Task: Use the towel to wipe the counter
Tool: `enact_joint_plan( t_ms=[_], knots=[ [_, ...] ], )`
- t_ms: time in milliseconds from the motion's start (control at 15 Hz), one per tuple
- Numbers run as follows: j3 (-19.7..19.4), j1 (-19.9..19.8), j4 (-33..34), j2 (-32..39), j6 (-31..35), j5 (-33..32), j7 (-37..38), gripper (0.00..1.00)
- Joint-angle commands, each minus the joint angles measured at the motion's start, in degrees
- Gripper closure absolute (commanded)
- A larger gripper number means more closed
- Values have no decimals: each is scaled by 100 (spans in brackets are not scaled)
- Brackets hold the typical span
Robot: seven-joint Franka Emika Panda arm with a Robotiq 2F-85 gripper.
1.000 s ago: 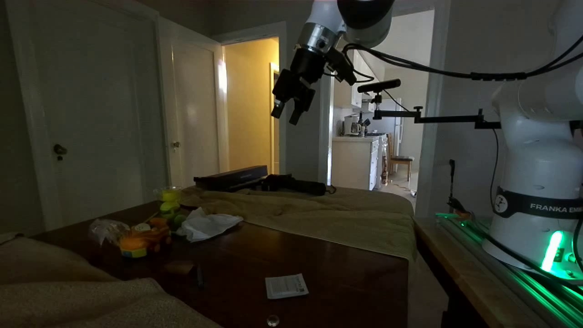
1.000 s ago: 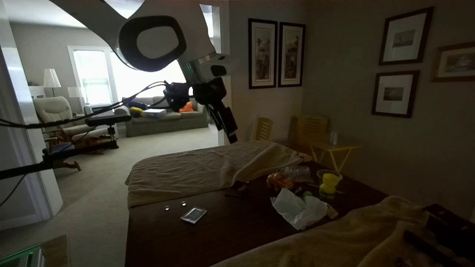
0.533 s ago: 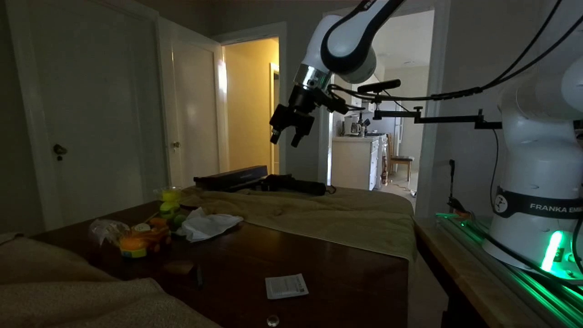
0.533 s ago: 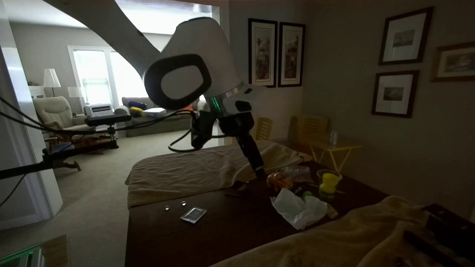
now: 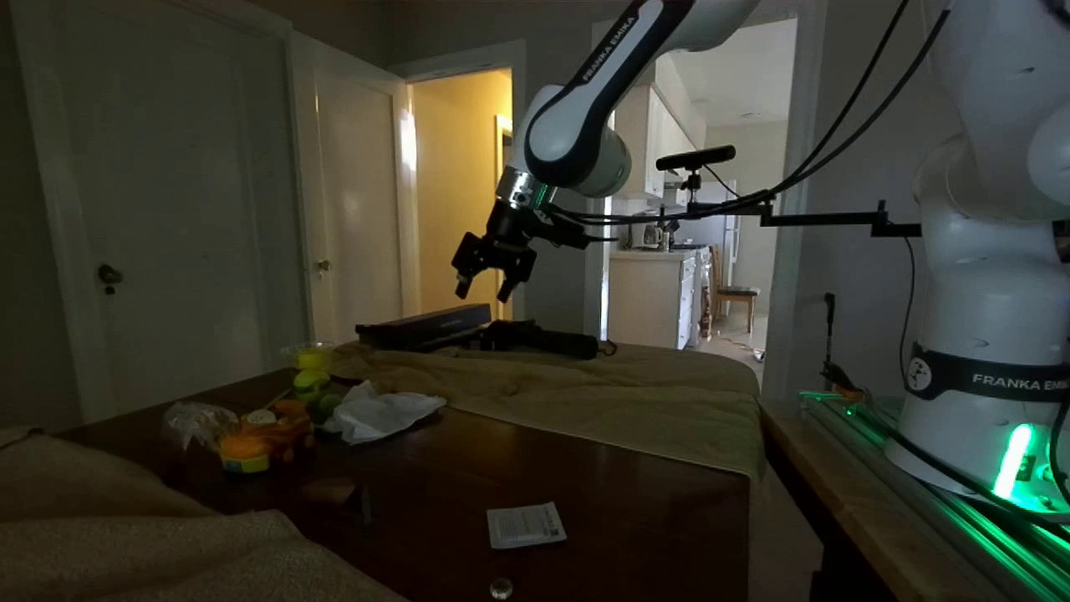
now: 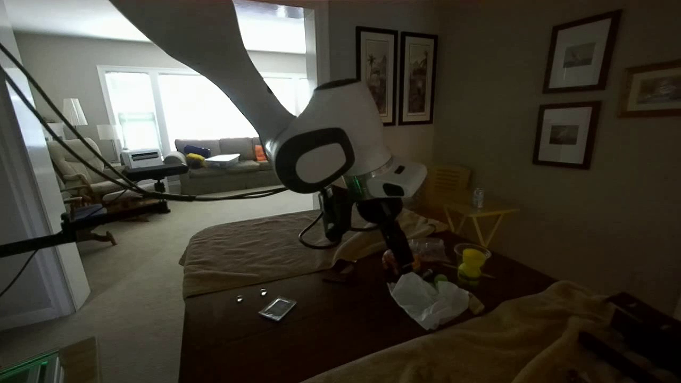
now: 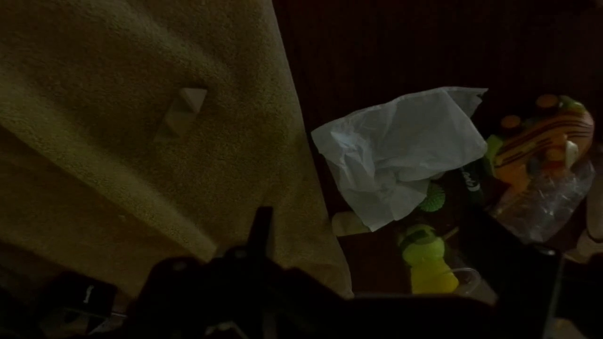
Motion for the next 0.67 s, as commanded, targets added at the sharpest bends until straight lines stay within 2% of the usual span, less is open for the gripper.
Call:
enact_joint_plan(
  t_ms=[0, 133, 200, 333, 400, 467, 533, 600],
  knots=[
    [-97, 128, 124, 78, -56, 92, -42, 0],
    [-84, 118, 212, 135, -88, 103, -44, 0],
    [12, 54, 148, 89, -25, 330, -78, 0],
    [-168, 158, 424, 491, 266, 372, 440, 0],
    [104, -18, 591, 697, 452, 845, 299, 0],
    [307, -200, 752, 907, 667, 1022, 366, 0],
    [294, -176, 897, 1126, 916, 1077, 418, 0],
    [571, -376, 1155, 1355, 1038, 1342, 281, 0]
  ],
)
